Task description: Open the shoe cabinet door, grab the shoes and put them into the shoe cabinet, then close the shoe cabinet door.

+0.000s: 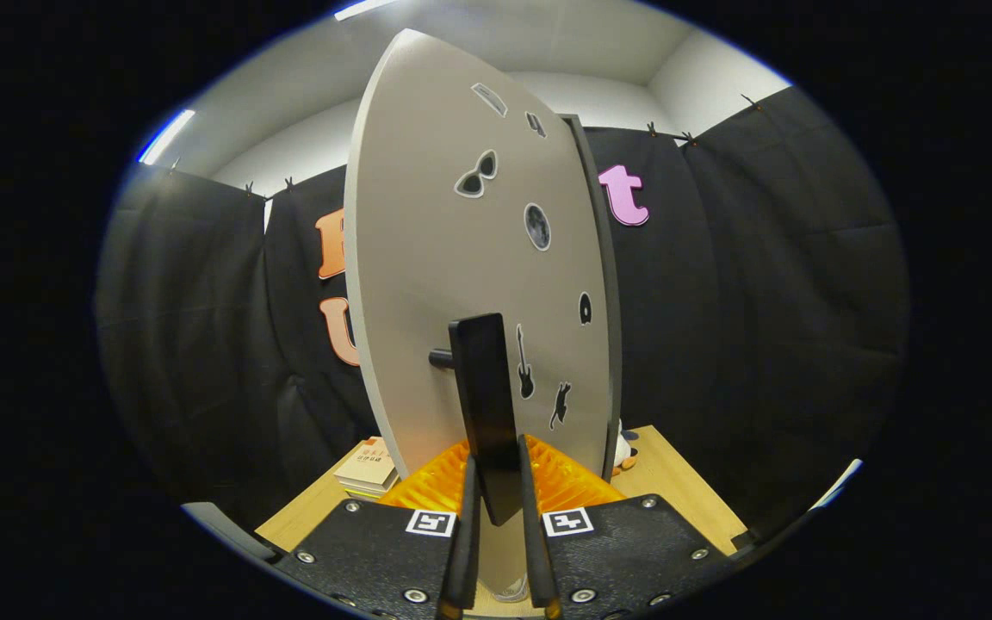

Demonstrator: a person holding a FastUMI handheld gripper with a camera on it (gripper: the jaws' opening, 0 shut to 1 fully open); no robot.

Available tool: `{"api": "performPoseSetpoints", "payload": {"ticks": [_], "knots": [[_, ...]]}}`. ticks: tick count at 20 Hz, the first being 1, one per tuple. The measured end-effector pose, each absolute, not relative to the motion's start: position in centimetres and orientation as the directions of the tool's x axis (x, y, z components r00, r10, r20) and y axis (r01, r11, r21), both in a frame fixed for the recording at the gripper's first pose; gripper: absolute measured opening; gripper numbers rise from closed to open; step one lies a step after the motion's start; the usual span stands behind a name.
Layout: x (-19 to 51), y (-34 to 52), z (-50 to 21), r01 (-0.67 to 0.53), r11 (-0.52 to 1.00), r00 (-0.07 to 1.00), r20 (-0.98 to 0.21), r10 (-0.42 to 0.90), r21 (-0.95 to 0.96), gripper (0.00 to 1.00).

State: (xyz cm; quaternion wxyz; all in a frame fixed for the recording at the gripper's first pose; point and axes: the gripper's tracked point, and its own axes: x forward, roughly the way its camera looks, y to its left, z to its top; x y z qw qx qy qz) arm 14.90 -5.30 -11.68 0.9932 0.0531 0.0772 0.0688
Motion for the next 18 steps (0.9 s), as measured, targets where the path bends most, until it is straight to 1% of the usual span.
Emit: {"api": "performPoseSetpoints", "payload": {"ticks": [7,14,18], "knots": [[14.0,-9.2,-11.8,-0.150,0.979,0.976,-0.136,0.169,0.139,0.23],[12.9,-13.8,-13.7,-0.104,0.983,0.978,-0.164,0.129,0.155,0.22],[13.0,-16.5,-13.7,-0.068,0.987,0.982,-0.167,0.092,0.145,0.19]]}}
